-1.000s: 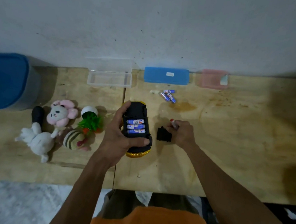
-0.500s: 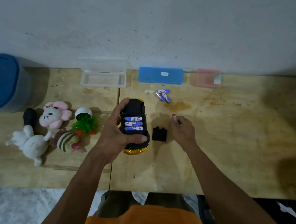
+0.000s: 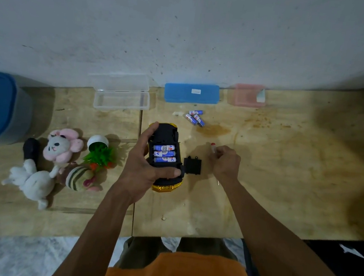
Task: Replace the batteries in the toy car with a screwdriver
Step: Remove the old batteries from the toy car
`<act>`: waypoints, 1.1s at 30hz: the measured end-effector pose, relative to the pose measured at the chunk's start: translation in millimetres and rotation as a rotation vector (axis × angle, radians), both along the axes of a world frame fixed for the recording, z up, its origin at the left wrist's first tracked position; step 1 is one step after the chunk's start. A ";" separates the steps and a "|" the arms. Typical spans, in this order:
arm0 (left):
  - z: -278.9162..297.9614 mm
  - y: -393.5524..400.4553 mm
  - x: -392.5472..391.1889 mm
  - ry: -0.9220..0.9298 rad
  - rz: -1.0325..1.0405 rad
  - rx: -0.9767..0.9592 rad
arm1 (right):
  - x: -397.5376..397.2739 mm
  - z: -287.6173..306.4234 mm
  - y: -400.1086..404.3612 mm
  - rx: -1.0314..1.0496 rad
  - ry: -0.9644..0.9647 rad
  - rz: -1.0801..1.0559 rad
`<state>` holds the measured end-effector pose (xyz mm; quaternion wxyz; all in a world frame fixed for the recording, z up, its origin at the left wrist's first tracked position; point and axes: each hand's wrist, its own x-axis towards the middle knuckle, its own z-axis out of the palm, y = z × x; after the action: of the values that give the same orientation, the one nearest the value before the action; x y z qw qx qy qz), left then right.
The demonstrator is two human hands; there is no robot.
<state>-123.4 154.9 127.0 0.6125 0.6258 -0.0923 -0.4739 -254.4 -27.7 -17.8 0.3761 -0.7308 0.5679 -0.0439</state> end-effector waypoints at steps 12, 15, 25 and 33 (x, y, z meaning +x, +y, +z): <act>8.6 4.3 -1.8 -0.011 -0.005 -0.005 | 1.4 32.9 1.1 -0.015 -0.022 0.007; 18.2 8.6 1.5 -0.023 -0.004 -0.028 | 14.6 97.9 14.2 -0.080 -0.289 0.031; 60.2 22.9 18.9 -0.249 -0.028 -0.164 | 50.4 227.2 92.5 -0.084 -0.447 0.291; 71.1 38.0 35.4 -0.336 -0.018 -0.208 | 74.2 236.4 123.3 0.036 -0.386 0.195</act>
<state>-88.0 192.9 198.1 0.6457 0.6285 -0.2474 -0.3561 -180.3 95.6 218.6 0.4934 -0.7534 0.4127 -0.1364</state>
